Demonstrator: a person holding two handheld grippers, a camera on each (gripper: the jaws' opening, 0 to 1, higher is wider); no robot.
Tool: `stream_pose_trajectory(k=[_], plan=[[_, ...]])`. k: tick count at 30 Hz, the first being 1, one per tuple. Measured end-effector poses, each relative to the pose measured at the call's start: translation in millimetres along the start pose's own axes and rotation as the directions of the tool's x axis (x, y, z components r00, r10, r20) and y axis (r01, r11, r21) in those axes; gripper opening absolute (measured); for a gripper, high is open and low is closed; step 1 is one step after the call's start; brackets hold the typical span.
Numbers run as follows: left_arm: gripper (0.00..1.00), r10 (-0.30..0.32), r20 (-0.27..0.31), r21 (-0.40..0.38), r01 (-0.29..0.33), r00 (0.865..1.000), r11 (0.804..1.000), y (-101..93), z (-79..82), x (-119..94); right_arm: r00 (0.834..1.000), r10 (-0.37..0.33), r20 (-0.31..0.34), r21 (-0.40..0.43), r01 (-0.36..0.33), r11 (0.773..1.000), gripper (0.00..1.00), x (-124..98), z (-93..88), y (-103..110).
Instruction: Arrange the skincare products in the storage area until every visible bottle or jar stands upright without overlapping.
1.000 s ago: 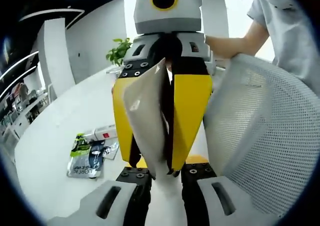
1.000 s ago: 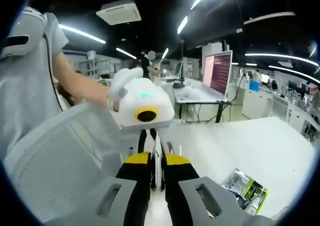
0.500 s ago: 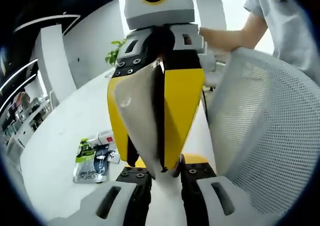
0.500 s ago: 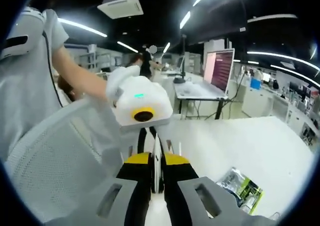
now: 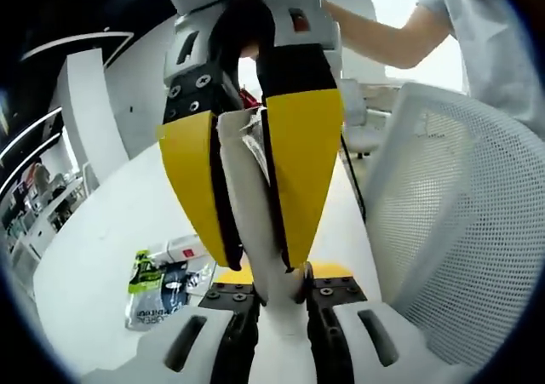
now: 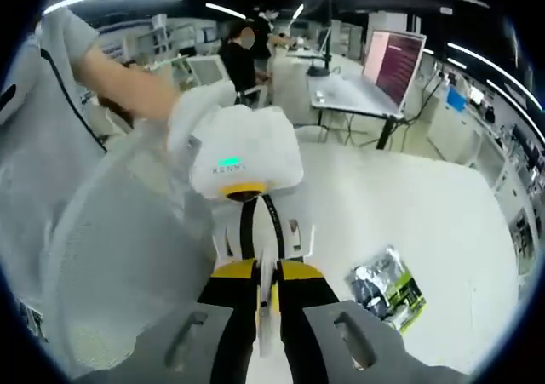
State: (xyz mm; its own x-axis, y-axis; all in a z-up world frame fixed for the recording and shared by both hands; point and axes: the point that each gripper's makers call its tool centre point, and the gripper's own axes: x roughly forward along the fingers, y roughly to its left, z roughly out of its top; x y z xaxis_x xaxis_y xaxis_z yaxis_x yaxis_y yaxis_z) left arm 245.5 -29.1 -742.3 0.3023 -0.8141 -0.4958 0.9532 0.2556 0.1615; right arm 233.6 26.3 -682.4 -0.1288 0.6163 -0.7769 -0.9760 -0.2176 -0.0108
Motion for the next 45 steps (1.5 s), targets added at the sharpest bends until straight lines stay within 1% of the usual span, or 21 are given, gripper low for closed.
stream_pose_trajectory(k=[4,7,10,14,15,17,18,19,20,22,23,25,27,30,31,33,37,38,40,42,45], plan=[[0.2,-0.005,0.009,0.004,0.005,1.0,1.0,-0.3,0.2,0,0.993,0.051,-0.109,-0.009,-0.052,0.999,0.1,3,-3.4,3],[0.2,-0.004,0.015,0.002,0.004,1.0,1.0,-0.2,-0.2,-1,0.985,0.063,-0.163,-0.017,-0.066,0.998,0.1,6,-2.3,3],[0.2,-0.003,0.025,-0.008,0.003,1.0,1.0,1.1,-1.4,-3,0.979,0.048,-0.199,-0.05,-0.059,0.997,0.13,9,1.1,-2],[0.2,-0.003,0.035,-0.019,0.004,0.999,1.0,1.4,-4.0,-7,0.968,0.066,-0.24,-0.035,-0.076,0.997,0.13,5,4.4,-2],[0.2,-0.004,0.037,-0.021,0.005,0.999,1.0,2.1,-5.4,-8,0.958,0.078,-0.277,-0.027,-0.089,0.996,0.13,3,0.5,0],[0.2,-0.007,0.038,-0.02,0.008,0.999,1.0,2.0,-6.8,-10,0.946,0.086,-0.311,-0.029,-0.1,0.995,0.14,3,-2.8,2],[0.2,-0.008,0.037,-0.018,0.009,0.999,1.0,2.1,-7.2,-10,0.929,0.1,-0.356,-0.022,-0.115,0.993,0.13,2,-8.3,4],[0.2,-0.008,0.037,-0.014,0.008,0.999,1.0,2.3,-7.6,-10,0.921,0.099,-0.377,-0.032,-0.119,0.992,0.14,3,-10.4,4],[0.2,-0.009,0.037,-0.01,0.009,0.999,1.0,2.0,-7.7,-10,0.92,0.089,-0.381,-0.039,-0.112,0.993,0.14,9,-9.1,3],[0.2,-0.01,0.043,-0.01,0.011,0.999,1.0,1.2,-6.8,-10,0.906,0.086,-0.414,-0.047,-0.115,0.992,0.14,12,-12.9,9],[0.2,-0.012,0.044,-0.005,0.012,0.999,1.0,1.0,-6.4,-10,0.905,0.079,-0.418,-0.054,-0.112,0.992,0.13,14,-12.4,11],[0.2,-0.013,0.047,-0.006,0.013,0.999,1.0,1.0,-6.2,-10,0.887,0.055,-0.459,-0.075,-0.101,0.992,0.13,16,-15.0,6],[0.2,-0.012,0.045,-0.008,0.012,0.999,1.0,1.8,-6.4,-10,0.884,0.045,-0.465,-0.077,-0.091,0.993,0.12,18,-12.3,2],[0.21,-0.005,0.057,-0.038,0.007,0.998,0.999,3.5,-6.1,-9,0.866,0.033,-0.498,-0.074,-0.081,0.994,0.11,18,-14.0,-4],[0.21,-0.003,0.058,-0.039,0.006,0.998,0.999,4.1,-6.6,-9,0.867,0.029,-0.497,-0.075,-0.076,0.994,0.1,18,-13.3,-6],[0.22,0.005,0.074,-0.083,0.002,0.997,0.997,6.5,-7.3,-10,0.87,0.028,-0.491,-0.055,-0.063,0.996,0.09,17,-13.2,-13],[0.21,0.047,0.157,-0.175,-0.019,0.986,0.984,13.5,-4.2,-7,0.873,0.036,-0.486,-0.039,-0.063,0.997,0.08,12,-16.9,-17],[0.21,0.06,0.169,-0.206,-0.025,0.984,0.978,15.5,-4.7,-7,0.874,0.026,-0.484,-0.048,-0.056,0.997,0.08,11,-17.0,-19],[0.2,0.079,0.179,-0.216,-0.039,0.981,0.976,19.4,-6.0,-7,0.882,0.004,-0.472,-0.075,-0.045,0.996,0.07,9,-16.2,-20],[0.2,0.114,0.22,-0.271,-0.052,0.969,0.961,24.2,-6.2,-7,0.884,-0.019,-0.467,-0.102,-0.033,0.994,0.07,9,-16.1,-27],[0.18,0.109,0.229,-0.263,-0.047,0.967,0.964,27.7,-6.8,-6,0.892,-0.018,-0.452,-0.095,-0.028,0.995,0.07,8,-17.0,-34]])
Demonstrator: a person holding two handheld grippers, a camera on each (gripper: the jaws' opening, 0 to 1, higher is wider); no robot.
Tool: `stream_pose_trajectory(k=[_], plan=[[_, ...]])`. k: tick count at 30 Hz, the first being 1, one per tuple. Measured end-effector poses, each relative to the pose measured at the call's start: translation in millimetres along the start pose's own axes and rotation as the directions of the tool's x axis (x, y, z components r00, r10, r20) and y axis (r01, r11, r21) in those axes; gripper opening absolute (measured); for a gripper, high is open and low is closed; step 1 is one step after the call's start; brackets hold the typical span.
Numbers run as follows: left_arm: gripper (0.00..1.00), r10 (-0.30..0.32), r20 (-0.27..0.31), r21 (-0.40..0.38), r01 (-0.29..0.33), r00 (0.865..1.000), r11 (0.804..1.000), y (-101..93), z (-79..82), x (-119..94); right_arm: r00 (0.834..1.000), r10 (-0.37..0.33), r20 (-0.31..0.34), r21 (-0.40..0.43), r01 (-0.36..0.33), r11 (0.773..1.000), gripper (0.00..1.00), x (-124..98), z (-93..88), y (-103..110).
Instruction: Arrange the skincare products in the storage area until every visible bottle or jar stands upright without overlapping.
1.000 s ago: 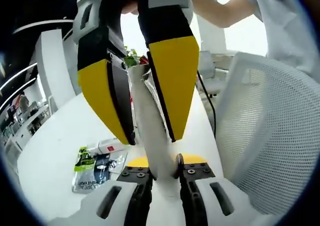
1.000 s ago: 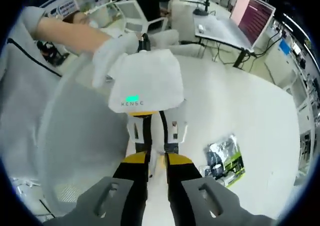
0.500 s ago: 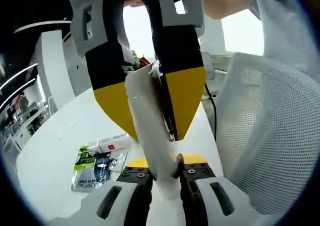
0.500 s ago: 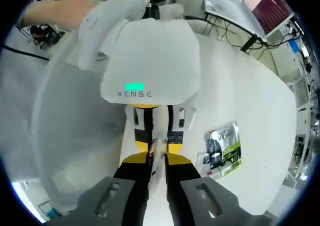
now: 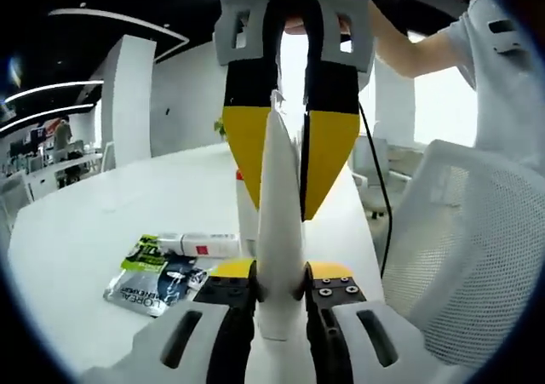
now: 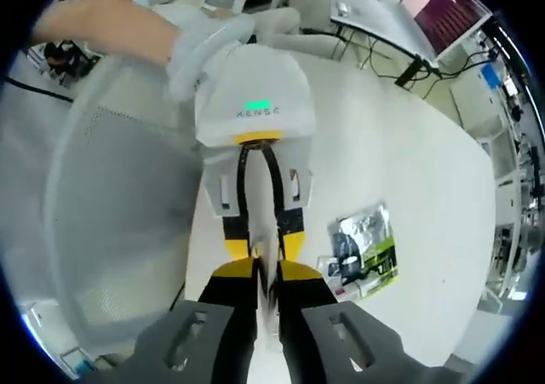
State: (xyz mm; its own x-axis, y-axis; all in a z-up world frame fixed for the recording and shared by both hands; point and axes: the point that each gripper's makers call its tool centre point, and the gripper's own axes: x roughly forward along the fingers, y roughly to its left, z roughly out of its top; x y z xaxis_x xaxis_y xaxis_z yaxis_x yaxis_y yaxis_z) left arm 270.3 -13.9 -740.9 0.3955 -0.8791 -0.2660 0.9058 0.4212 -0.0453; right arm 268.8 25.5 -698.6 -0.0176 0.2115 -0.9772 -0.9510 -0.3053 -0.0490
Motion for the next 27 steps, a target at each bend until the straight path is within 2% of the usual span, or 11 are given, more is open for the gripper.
stream_pose_trajectory(k=[4,8,18,27], plan=[[0.18,-0.052,0.026,-0.006,0.052,0.998,0.999,-1.2,2.5,5,1.0,0.01,0.015,0.015,-0.01,1.0,0.07,-3,-5.5,11],[0.18,-0.057,0.036,0.006,0.057,0.998,0.998,7.9,5.8,14,1.0,-0.018,0.021,0.014,0.018,1.0,0.07,-4,-7.6,0],[0.18,-0.071,0.046,0.04,0.069,0.996,0.997,31.1,14.7,38,0.998,-0.066,-0.002,0.04,0.066,0.997,0.07,-8,-34.1,-27],[0.18,-0.09,0.046,0.047,0.088,0.995,0.995,34.9,18.8,53,0.997,-0.072,-0.006,0.047,0.073,0.996,0.06,-11,-48.5,-35]])
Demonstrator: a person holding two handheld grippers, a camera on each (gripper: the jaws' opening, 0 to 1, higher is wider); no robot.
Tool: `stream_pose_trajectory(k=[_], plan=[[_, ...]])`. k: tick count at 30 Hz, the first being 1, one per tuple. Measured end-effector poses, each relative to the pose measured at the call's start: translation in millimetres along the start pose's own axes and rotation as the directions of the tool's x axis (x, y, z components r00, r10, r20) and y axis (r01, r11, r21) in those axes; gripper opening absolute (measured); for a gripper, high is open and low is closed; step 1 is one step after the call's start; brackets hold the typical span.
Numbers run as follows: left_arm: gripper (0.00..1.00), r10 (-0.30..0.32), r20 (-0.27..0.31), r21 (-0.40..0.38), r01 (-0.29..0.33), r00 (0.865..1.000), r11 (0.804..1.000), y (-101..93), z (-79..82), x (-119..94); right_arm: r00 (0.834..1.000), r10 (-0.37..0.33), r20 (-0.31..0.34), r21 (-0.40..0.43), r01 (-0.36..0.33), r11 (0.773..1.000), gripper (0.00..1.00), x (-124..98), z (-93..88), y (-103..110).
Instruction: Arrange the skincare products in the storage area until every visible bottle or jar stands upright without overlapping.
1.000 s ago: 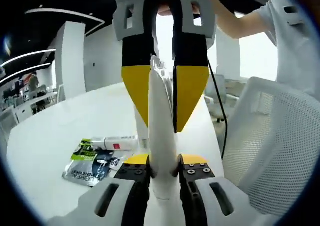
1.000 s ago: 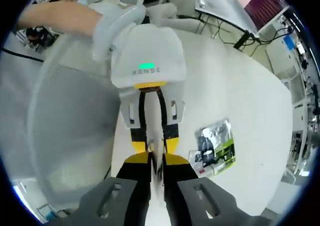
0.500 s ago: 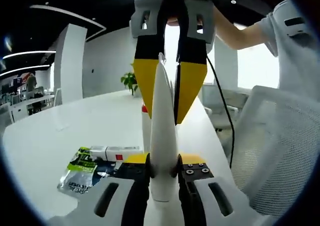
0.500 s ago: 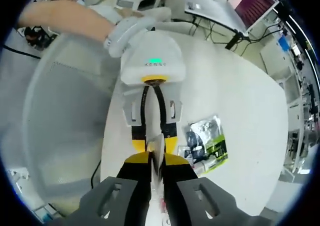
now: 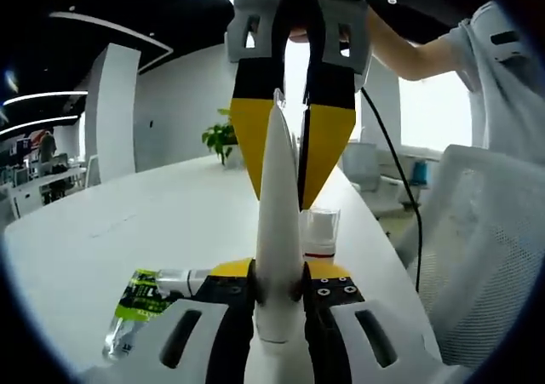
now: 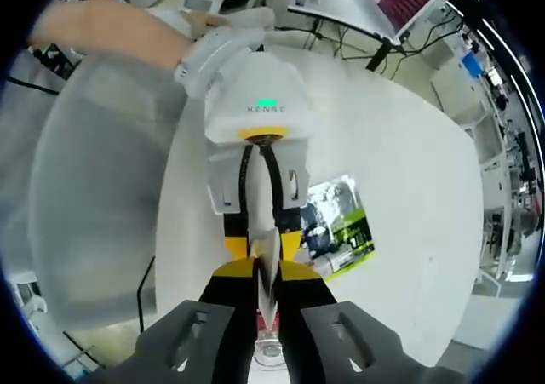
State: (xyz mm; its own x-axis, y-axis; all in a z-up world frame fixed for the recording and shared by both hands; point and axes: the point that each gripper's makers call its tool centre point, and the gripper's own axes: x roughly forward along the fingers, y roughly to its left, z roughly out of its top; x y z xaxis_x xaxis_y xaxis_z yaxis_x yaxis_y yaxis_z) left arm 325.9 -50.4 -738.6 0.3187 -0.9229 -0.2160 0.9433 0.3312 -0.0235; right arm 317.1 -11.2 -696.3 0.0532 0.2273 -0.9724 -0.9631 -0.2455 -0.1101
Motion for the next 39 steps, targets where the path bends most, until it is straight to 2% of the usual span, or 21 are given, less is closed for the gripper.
stream_pose_trajectory(k=[13,21,25,28,39], plan=[[0.18,-0.021,0.017,-0.018,0.021,1.0,1.0,1.3,4.3,18,1.0,0.008,-0.022,0.021,-0.008,1.0,0.06,-4,-18.9,-5],[0.18,-0.034,0.015,-0.012,0.034,0.999,0.999,1.4,5.4,21,1.0,0.01,-0.022,0.021,-0.009,1.0,0.06,-5,-21.0,-5],[0.18,-0.029,0.009,-0.018,0.029,1.0,0.999,2.3,4.6,18,1.0,0.011,-0.014,0.021,-0.01,1.0,0.06,-5,-19.2,-5],[0.16,-0.045,0.02,-0.051,0.046,0.999,0.998,1.7,7.6,11,1.0,0.013,-0.02,0.007,-0.013,1.0,0.06,-4,-18.0,-3],[0.15,-0.043,0.003,-0.041,0.043,0.999,0.998,3.7,6.2,-5,0.999,0.01,-0.049,0.018,-0.009,1.0,0.06,-6,-22.3,-5]])
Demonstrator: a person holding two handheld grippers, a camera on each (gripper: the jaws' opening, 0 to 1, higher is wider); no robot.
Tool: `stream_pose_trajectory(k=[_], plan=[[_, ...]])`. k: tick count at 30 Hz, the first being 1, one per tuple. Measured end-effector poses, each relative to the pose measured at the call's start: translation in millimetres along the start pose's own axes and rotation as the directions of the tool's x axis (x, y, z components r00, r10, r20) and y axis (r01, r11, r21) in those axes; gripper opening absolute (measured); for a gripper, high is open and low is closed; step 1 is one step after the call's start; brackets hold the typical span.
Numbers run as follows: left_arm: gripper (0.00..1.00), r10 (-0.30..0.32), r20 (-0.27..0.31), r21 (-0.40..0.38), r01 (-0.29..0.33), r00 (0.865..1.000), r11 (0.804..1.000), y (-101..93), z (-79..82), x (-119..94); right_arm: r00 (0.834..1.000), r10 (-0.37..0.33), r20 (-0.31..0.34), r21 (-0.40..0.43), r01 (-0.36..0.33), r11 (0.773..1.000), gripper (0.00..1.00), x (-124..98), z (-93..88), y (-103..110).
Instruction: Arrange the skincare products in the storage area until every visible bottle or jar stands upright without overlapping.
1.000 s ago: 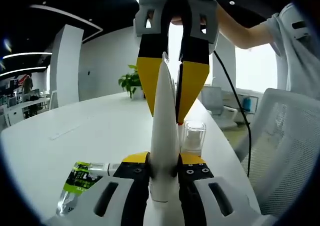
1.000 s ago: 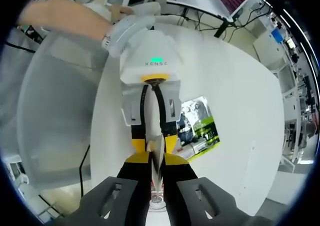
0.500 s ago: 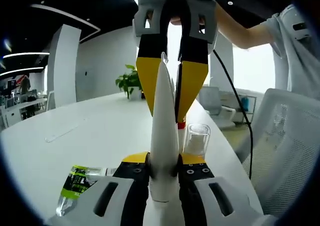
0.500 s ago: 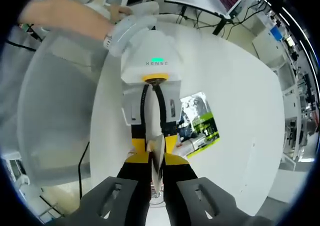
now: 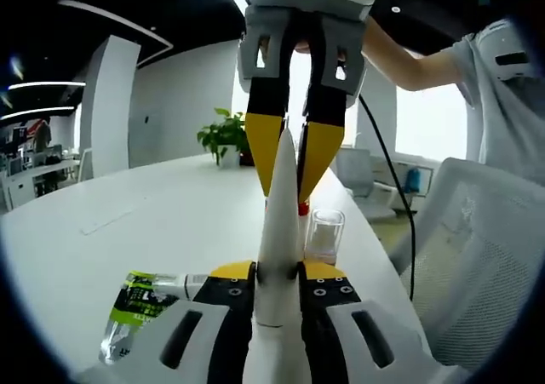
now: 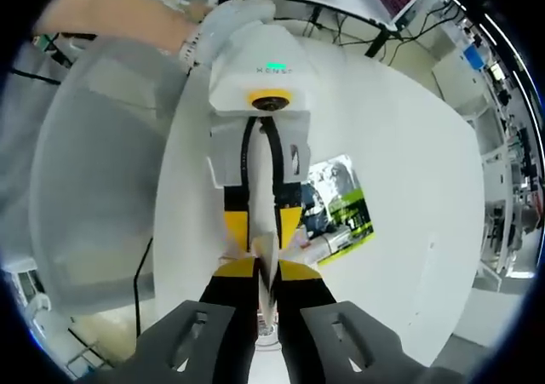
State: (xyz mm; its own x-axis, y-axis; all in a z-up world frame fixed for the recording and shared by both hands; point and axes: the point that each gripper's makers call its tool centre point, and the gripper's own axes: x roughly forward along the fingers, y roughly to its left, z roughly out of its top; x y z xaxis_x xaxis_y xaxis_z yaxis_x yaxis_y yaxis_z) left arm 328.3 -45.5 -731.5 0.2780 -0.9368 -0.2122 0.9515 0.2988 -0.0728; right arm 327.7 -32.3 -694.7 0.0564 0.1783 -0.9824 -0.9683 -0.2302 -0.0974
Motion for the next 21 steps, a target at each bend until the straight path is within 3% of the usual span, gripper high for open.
stream_pose_trajectory(k=[16,21], plan=[[0.14,0.018,-0.003,-0.008,-0.018,1.0,1.0,0.4,-1.7,-0.7,1.0,0.013,-0.014,0.055,-0.012,0.998,0.07,-1.0,-3.5,0.8],[0.14,0.017,-0.008,-0.004,-0.017,1.0,1.0,-0.7,-1.9,-3.4,1.0,0.027,-0.009,0.039,-0.027,0.999,0.08,-1.0,-1.1,3.0]])
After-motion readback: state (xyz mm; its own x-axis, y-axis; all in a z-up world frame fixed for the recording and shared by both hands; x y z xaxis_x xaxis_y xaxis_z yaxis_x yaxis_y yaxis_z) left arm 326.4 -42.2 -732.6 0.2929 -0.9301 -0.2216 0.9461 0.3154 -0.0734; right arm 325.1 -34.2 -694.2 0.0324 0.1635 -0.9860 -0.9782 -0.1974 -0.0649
